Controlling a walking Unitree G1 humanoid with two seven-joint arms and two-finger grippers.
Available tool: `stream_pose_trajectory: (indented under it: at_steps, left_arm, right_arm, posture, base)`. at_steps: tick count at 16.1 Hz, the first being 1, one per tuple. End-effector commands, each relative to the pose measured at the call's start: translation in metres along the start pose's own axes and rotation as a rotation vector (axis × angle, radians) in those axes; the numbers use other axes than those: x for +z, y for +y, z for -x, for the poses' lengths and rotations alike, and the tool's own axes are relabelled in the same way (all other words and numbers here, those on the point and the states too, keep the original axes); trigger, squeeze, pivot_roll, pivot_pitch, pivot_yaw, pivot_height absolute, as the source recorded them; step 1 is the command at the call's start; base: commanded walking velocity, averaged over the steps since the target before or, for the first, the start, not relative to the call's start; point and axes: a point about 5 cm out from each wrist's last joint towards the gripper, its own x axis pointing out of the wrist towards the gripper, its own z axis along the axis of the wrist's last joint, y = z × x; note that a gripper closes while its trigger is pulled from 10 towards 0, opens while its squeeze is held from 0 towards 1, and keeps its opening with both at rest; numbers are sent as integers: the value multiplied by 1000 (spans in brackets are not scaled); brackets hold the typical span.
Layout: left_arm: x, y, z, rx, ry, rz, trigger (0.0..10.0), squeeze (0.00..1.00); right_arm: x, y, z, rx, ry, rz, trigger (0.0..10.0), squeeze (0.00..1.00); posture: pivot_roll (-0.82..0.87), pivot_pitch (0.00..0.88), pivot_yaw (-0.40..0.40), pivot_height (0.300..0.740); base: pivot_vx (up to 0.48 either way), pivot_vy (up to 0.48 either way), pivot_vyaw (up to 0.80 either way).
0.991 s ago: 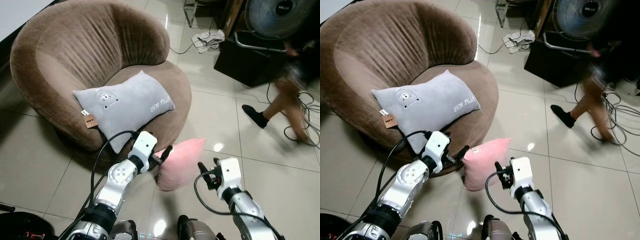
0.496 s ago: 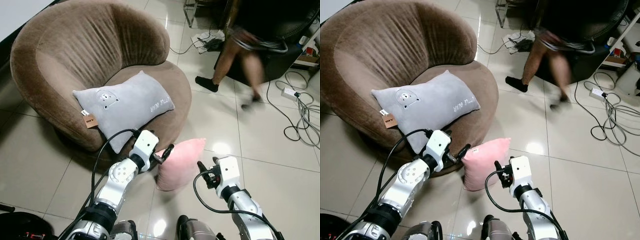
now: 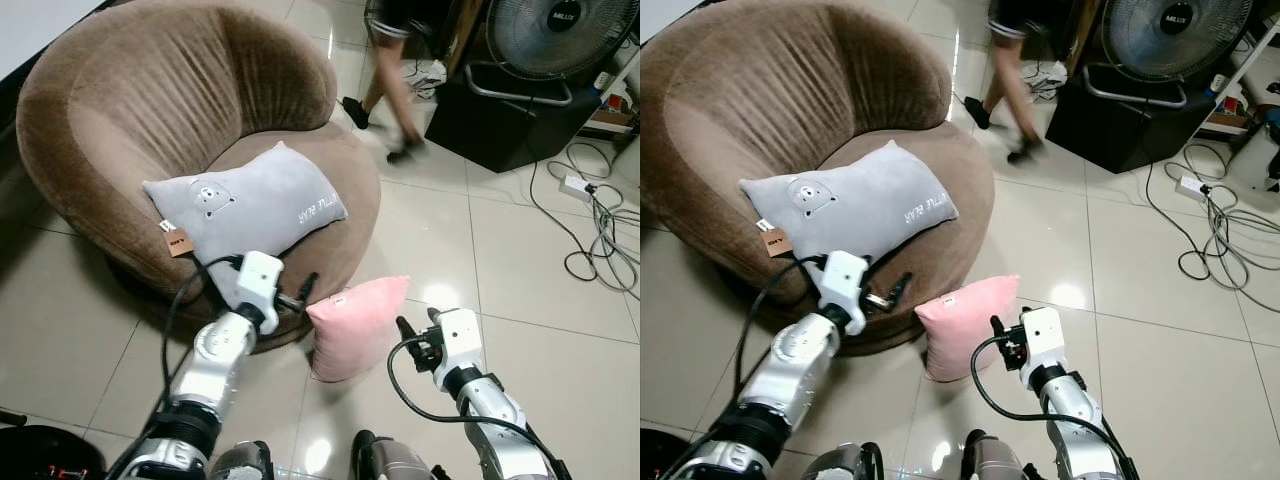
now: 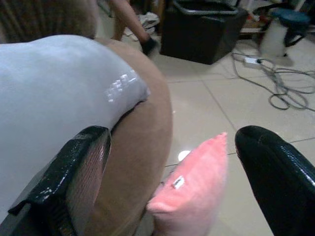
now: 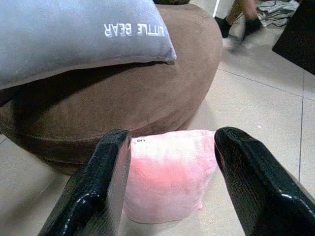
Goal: Move the pillow to the sofa from floor
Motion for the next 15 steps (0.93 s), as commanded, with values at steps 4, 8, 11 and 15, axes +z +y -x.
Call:
stream_pose_trajectory:
  at_steps: [4,8,11,15]
  left_arm:
    - [-4,-15,-1,-75,25,-79,10000,0]
    - [-5,-19,-2,-117,32,-77,10000,0]
    - [-6,-24,-1,-136,38,-102,10000,0]
    - [-7,-26,-2,-154,44,-147,10000,0]
  right_arm:
    - [3,0,0,-9,-4,5,10000,0]
    - [4,2,2,-5,-4,6,10000,0]
    - [6,5,3,1,-13,8,10000,0]
    - [10,7,2,9,-24,11,10000,0]
  posture:
    - [-74,156,-69,740]
    - [-79,163,-64,740]
    - [-84,168,-60,740]
    - [-88,172,-57,740]
  base:
    - [0,0,0]
    - [62,-67,0]
    - [400,-260,0]
    - [283,-328,0]
